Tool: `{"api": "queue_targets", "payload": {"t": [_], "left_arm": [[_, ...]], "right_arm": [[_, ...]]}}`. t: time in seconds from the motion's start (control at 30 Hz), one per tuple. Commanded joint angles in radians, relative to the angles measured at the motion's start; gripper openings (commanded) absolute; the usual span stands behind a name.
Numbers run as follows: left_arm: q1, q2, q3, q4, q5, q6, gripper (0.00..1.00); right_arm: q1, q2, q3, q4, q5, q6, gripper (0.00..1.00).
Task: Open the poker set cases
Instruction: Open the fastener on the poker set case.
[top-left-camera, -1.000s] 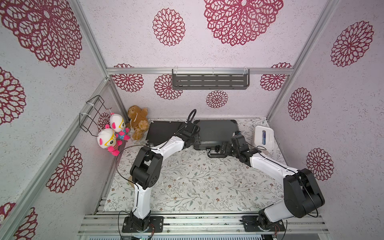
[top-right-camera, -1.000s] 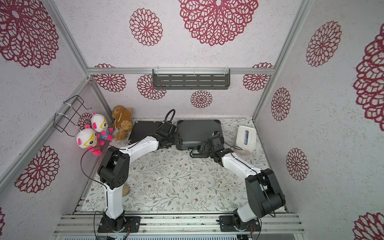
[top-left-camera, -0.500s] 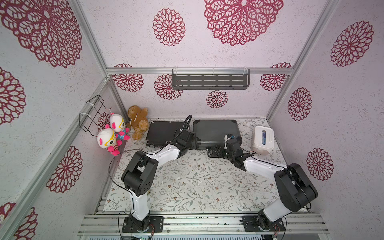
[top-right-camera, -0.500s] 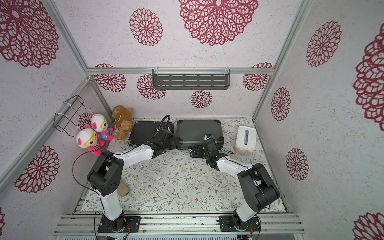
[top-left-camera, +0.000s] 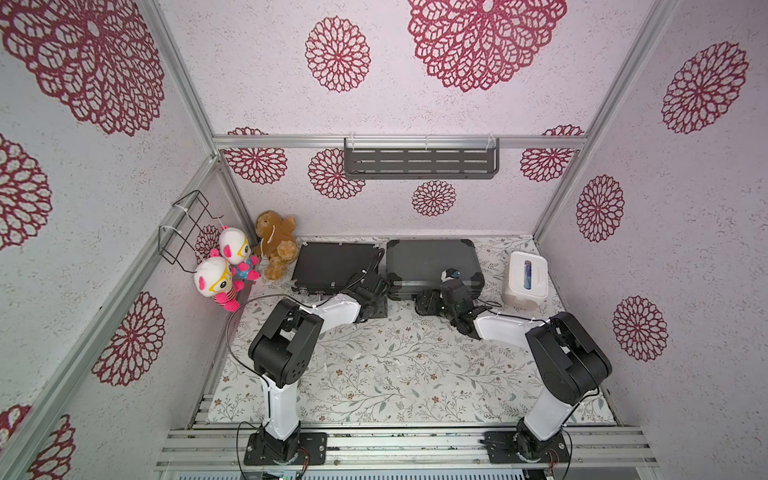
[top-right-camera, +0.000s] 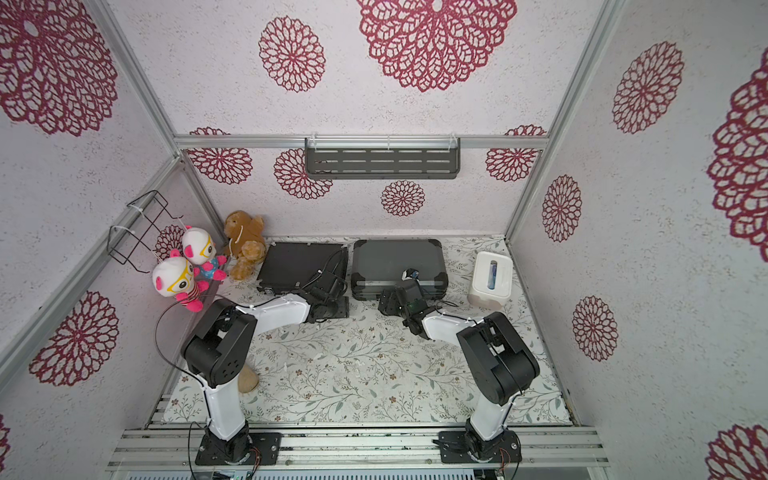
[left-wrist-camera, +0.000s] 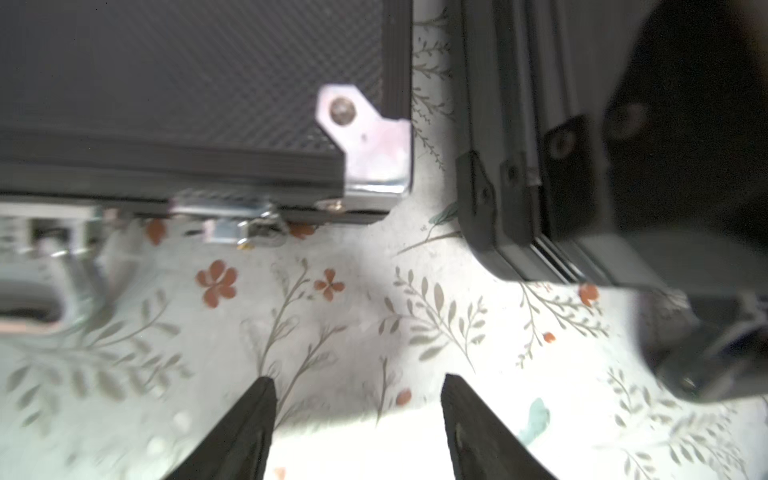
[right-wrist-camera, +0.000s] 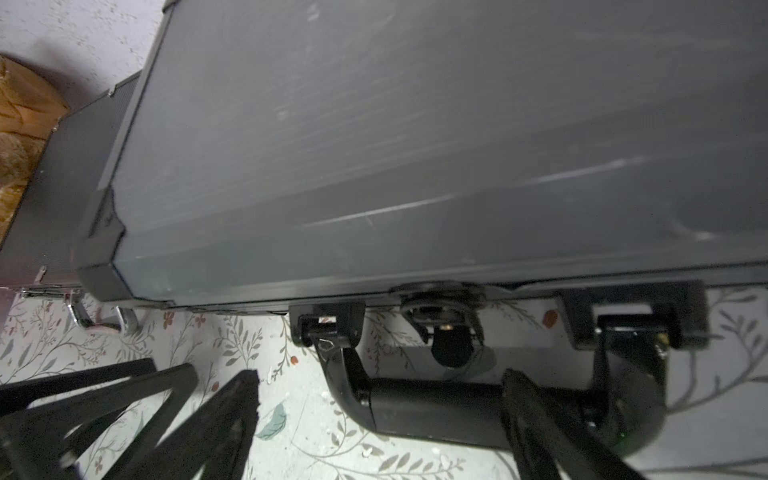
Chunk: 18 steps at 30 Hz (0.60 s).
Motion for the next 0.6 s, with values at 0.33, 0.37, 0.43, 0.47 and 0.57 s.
{"api": "queue_targets", "payload": {"t": [0.33,0.37,0.43,0.47,0.57], "left_arm": [[0.031,-0.190,-0.067,0.210,0.065,-0.133,0.83],[0.039,-0.164,-0.032,0.189,0.088,-0.150,0.83],[0.053,-0.108,0.046,0.137,0.137,-0.166,0.84],[0.057,-0.087,0.074,0.121,0.137,-0.172,0.84],[0.061,-0.038,0.144,0.096,0.140,-0.174,0.86]], "right_arm": [[0.003,-0.097,-0.069,0.032,0.027,-0.051,0.96],[0.003,-0.097,-0.073,0.043,0.022,-0.049,0.96],[0.003,-0.094,-0.076,0.059,0.015,-0.050,0.97],[0.002,-0.093,-0.071,0.058,0.014,-0.054,0.97],[0.001,-0.087,-0.053,0.038,0.010,-0.075,0.97]]}}
